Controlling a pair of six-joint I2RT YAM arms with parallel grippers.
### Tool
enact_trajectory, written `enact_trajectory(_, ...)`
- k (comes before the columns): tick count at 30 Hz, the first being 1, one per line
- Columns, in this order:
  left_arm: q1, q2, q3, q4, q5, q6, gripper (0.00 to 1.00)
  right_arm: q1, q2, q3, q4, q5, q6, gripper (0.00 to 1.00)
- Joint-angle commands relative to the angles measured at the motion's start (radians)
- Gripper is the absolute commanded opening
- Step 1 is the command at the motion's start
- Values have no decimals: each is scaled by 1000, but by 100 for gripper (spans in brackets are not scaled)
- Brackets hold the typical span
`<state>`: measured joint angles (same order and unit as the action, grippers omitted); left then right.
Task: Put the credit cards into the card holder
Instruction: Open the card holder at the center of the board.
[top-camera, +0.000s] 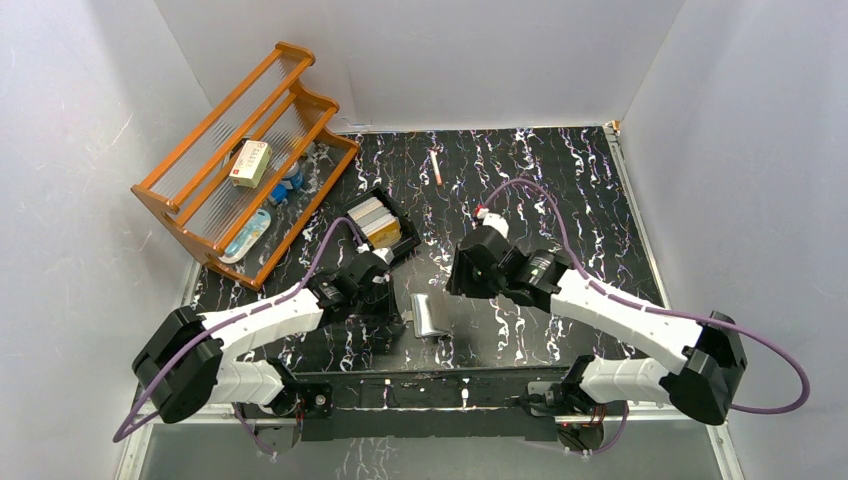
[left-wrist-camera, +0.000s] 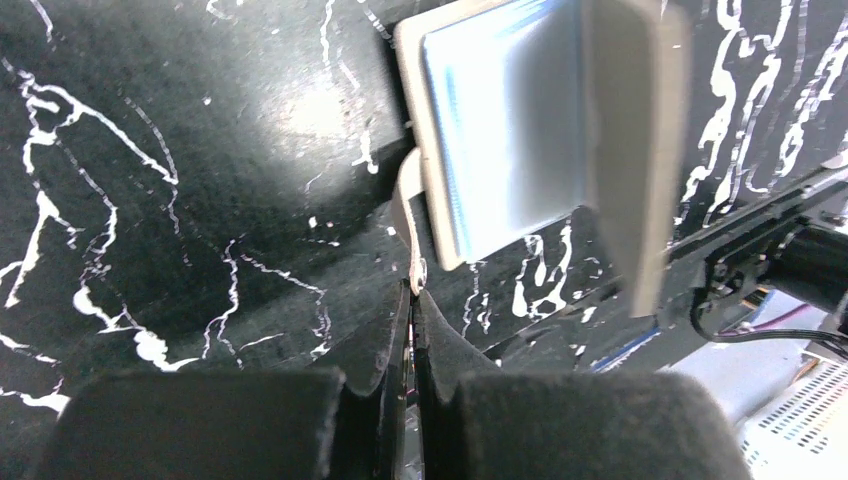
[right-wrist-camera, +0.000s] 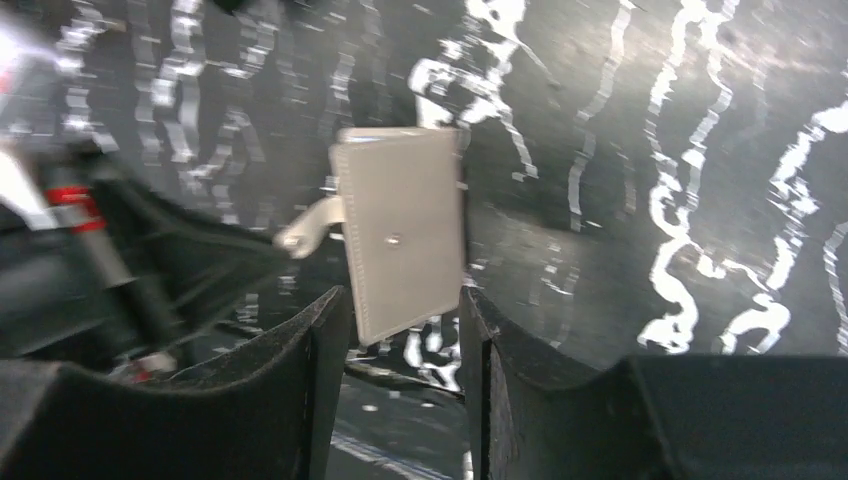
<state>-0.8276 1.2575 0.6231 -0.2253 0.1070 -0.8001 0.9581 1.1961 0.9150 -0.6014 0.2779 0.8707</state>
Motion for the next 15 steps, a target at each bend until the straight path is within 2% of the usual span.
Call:
enact_trajectory(1,1,-44,-17,66,35,7,0,7,-25,67,66,-90,6,50)
enact_trajectory(6,2,-47,-25,81,59,-5,0,20,19,-23,368,-277,36,48)
enact_trajectory(11,1,-95,0,67,75,1,0,24,92,-17,334,-243,28,51)
enact_trajectory(15,1,-119,-3,90,103,2,0,24,101,-30,455,-386,57,49)
